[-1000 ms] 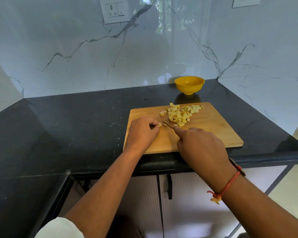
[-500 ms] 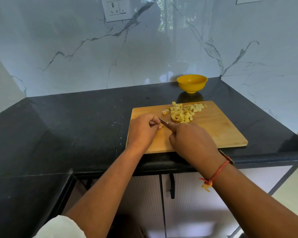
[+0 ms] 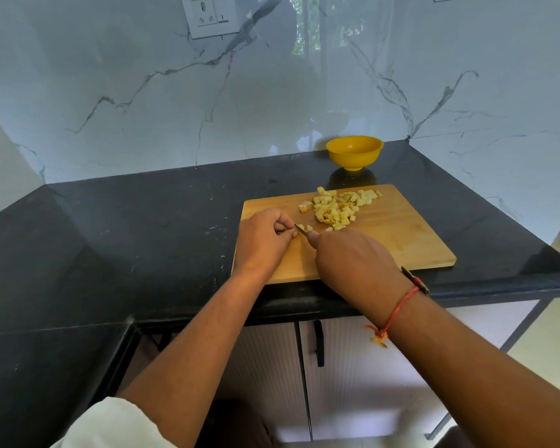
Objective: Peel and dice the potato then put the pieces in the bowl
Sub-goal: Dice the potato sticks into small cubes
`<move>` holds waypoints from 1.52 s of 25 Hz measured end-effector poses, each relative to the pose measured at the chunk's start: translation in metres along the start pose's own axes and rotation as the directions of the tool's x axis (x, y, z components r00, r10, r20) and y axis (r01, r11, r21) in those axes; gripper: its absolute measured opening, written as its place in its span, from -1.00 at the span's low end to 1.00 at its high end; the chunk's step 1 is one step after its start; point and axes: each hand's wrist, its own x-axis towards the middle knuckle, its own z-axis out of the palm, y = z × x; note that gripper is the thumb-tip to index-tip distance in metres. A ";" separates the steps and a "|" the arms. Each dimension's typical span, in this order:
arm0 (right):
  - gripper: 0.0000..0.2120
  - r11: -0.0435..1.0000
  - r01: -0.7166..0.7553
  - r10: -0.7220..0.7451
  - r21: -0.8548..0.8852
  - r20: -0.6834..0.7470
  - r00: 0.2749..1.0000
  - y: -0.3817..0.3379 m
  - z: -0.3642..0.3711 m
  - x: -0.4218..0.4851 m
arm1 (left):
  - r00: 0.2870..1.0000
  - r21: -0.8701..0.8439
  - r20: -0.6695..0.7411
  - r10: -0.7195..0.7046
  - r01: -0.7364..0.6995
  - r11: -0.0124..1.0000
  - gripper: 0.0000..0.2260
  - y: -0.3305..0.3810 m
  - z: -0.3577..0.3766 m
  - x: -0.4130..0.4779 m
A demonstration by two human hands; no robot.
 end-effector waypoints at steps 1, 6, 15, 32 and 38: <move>-0.44 1.000 -0.010 0.010 -0.003 0.017 1.000 0.002 0.000 -0.002 | 1.000 0.003 0.001 0.000 0.000 1.000 -0.89 0.000 0.000 0.000; -0.26 0.998 -0.035 0.040 -0.052 0.108 0.993 0.019 -0.003 -0.010 | 1.000 -0.010 0.005 -0.014 0.014 1.000 -0.79 -0.003 0.002 0.001; -0.51 0.993 0.014 0.007 0.119 -0.174 0.985 0.024 -0.004 -0.016 | 0.999 -0.004 0.020 -0.038 0.038 0.999 -0.76 -0.002 0.000 -0.002; -0.43 0.998 0.024 -0.022 0.049 -0.043 0.999 -0.001 0.002 0.010 | 0.999 -0.021 0.002 -0.046 0.046 0.999 -0.86 -0.004 0.000 0.002; -0.52 0.999 0.053 -0.053 -0.005 -0.058 0.997 -0.005 0.004 0.016 | 0.999 -0.013 0.000 -0.034 0.034 0.999 -0.86 -0.004 0.000 0.001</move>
